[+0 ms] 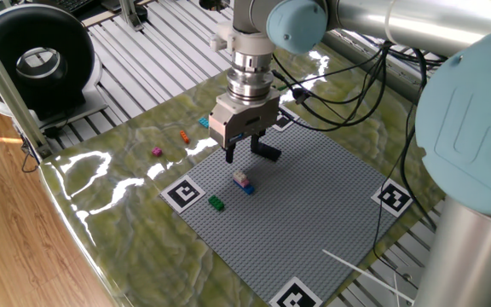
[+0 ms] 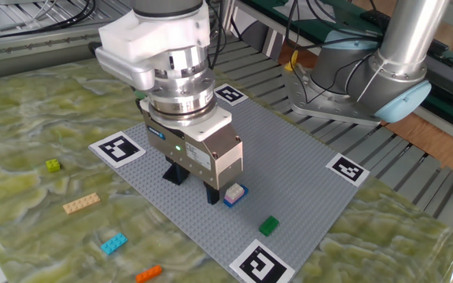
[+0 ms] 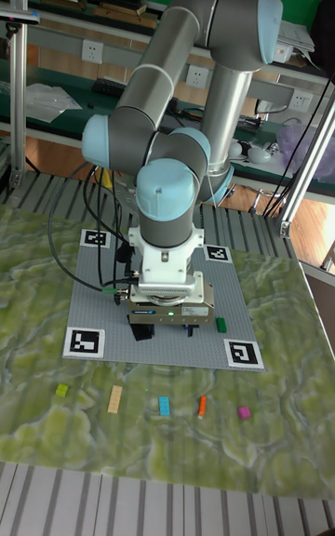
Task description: Stack small Lego blocks randomly, one at a time
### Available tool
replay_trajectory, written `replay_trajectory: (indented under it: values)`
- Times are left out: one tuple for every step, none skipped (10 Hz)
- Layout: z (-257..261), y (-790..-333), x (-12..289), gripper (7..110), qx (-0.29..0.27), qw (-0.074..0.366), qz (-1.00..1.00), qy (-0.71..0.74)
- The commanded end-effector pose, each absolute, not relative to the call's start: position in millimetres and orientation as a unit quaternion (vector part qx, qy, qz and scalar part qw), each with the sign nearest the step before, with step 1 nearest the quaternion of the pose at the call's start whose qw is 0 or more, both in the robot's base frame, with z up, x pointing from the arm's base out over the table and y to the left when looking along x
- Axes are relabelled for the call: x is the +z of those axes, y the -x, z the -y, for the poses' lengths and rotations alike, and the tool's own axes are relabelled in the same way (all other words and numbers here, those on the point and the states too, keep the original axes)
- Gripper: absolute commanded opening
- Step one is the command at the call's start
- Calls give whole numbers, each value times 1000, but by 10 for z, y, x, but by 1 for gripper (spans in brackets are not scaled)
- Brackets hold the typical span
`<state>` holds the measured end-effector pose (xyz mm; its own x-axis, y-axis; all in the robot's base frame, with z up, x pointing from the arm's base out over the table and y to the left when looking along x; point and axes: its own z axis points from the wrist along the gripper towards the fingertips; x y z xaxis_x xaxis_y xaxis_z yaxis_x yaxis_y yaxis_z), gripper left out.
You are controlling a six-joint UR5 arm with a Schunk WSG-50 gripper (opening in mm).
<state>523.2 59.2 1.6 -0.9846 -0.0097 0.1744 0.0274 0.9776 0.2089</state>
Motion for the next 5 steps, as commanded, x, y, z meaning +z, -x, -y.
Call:
replay_trajectory:
  values:
    - [-636, -5259, 3, 66, -112, 86, 990, 10]
    - [-624, -5253, 0, 66, -109, 86, 990, 11]
    - [-628, -5246, -9, 66, -112, 86, 990, 10]
    - [-630, -5242, -23, 66, -113, 85, 990, 10]
    - [-627, -5242, -27, 66, -112, 85, 990, 10]
